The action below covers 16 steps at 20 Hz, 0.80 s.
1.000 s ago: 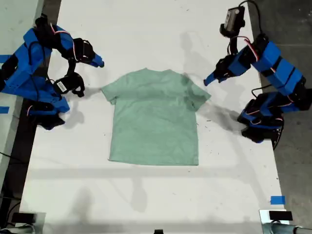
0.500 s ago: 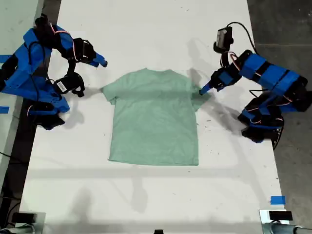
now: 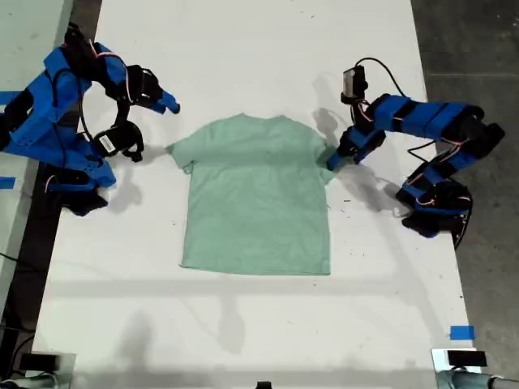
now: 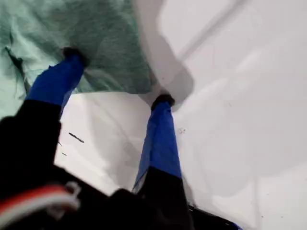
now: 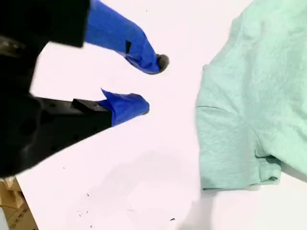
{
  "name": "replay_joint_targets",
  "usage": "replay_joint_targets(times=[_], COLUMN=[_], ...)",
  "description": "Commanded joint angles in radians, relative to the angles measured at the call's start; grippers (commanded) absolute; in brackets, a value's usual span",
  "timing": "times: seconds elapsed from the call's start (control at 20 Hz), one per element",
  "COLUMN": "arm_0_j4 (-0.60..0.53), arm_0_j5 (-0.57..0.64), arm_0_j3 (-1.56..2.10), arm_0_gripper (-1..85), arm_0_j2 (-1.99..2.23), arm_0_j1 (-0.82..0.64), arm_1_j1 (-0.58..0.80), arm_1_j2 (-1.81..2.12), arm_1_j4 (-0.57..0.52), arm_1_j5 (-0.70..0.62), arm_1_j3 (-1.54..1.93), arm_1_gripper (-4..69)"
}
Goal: Fold tshirt
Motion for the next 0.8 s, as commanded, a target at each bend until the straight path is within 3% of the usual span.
replay_joint_targets(times=[0.0,0.05,0.15,0.45,0.65,0.75], arm_0_j4=[-0.025,-0.025,-0.025,-0.021,-0.025,-0.026], arm_0_j5=[0.009,0.009,0.009,0.009,0.009,0.009], arm_0_j3=[-0.006,-0.006,-0.006,-0.003,0.002,0.002], arm_0_gripper=[11.3,11.3,11.3,11.2,11.2,11.2], arm_0_j2=[-0.002,-0.002,-0.003,-0.003,-0.003,-0.003], arm_0_j1=[-0.012,-0.012,-0.012,-0.009,-0.012,-0.017], arm_1_j1=[-0.011,-0.003,0.008,0.0,-0.132,-0.212], arm_1_j2=[-0.054,-0.067,-0.069,0.133,0.207,0.138], arm_1_j4=[0.023,0.029,0.055,0.316,0.476,0.499], arm_1_j5=[-0.011,-0.011,-0.026,-0.041,0.041,0.091], arm_1_j3=[-0.124,-0.138,-0.164,-0.327,-0.537,-0.667], arm_1_gripper=[12.8,1.1,0.1,-0.2,-0.2,-0.2])
